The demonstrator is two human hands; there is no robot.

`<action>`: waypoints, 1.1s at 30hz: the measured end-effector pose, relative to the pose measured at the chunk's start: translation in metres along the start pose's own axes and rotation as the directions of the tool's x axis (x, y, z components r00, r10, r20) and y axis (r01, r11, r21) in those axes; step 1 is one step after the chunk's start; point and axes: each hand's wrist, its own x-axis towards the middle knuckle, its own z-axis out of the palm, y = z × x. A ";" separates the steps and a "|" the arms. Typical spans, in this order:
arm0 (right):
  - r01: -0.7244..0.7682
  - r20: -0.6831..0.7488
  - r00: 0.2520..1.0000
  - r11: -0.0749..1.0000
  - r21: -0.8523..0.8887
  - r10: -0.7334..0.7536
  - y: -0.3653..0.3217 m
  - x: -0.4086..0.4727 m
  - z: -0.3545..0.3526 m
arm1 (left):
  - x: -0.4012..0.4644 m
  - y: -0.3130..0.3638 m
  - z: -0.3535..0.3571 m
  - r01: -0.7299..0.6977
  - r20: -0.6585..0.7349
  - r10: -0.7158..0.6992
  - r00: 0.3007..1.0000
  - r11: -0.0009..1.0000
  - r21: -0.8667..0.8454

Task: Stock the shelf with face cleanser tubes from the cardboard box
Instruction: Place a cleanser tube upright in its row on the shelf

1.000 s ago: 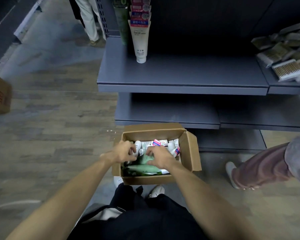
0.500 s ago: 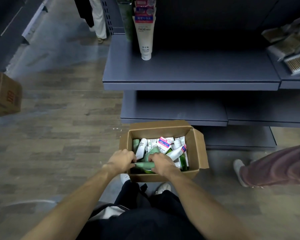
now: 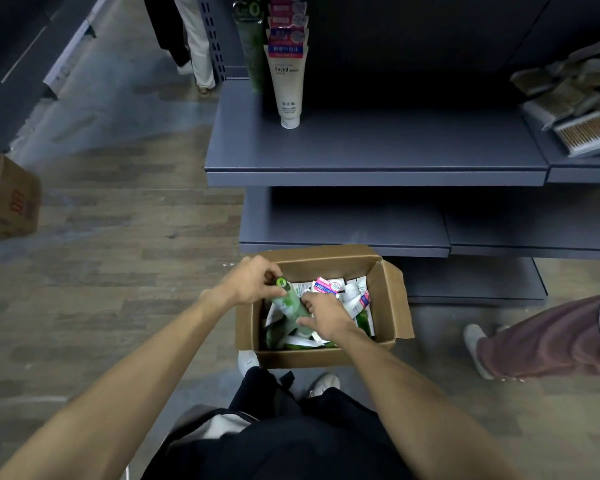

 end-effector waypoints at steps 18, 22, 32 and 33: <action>0.138 -0.312 0.949 0.944 0.301 -0.039 -0.055 0.035 -0.107 | 0.026 0.025 -0.075 -0.113 -0.277 -0.054 0.959 0.827 -0.551; 0.202 -0.365 0.925 0.951 0.235 -0.107 -0.072 0.041 -0.137 | 0.030 0.038 -0.107 -0.176 -0.353 -0.017 0.936 0.843 -0.508; 0.299 -0.506 0.844 0.939 0.171 -0.176 -0.118 0.062 -0.188 | 0.042 0.047 -0.184 -0.266 -0.522 0.031 0.853 0.885 -0.383; 0.294 -0.515 0.840 0.940 0.172 -0.169 -0.121 0.065 -0.189 | 0.044 0.044 -0.188 -0.261 -0.526 0.025 0.850 0.887 -0.381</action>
